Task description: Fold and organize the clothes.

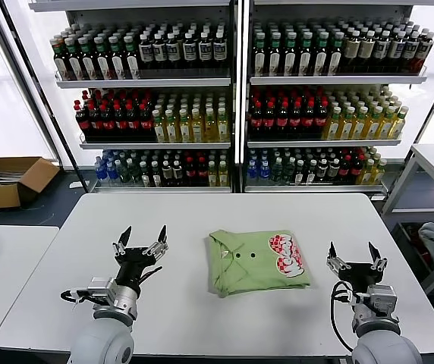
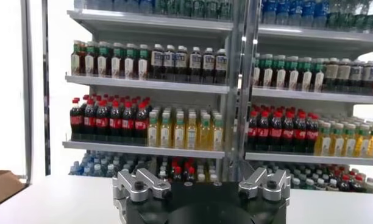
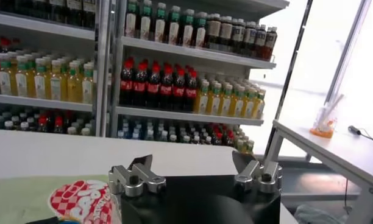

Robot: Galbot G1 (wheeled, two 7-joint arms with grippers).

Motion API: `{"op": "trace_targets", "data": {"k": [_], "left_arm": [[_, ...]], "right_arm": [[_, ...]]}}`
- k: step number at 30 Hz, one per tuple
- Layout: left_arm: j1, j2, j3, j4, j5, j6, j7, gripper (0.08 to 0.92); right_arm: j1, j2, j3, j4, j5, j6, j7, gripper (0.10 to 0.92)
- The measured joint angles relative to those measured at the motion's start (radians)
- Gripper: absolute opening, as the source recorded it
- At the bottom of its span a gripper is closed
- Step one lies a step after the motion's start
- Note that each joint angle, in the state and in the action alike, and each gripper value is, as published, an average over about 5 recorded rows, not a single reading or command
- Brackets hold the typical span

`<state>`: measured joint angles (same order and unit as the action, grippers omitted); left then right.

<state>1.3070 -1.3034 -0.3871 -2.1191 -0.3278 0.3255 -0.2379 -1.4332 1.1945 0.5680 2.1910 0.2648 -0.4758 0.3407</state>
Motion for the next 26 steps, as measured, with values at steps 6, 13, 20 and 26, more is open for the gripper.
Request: {"op": "trace_targets", "data": {"k": [6, 13, 20, 26], "left_arm": [[0.009, -0.004, -0.006, -0.004, 0.007, 0.001, 0.011, 0.823], [0.013, -0.005, -0.008, -0.002, 0.017, 0.020, 0.019, 0.823], [0.015, -0.004, -0.014, -0.015, 0.019, 0.040, 0.016, 0.823], [0.022, -0.005, -0.012, -0.025, 0.021, 0.048, 0.013, 0.823]], "right_arm": [[-0.012, 0.003, 0.001, 0.005, -0.005, 0.002, -0.003, 0.823], [-0.019, 0.000, 0.003, 0.012, -0.007, 0.004, -0.015, 0.823], [-0.024, -0.007, 0.004, 0.020, -0.010, 0.003, -0.033, 0.823], [-0.027, -0.012, 0.002, 0.023, -0.010, -0.004, -0.052, 0.823]]}}
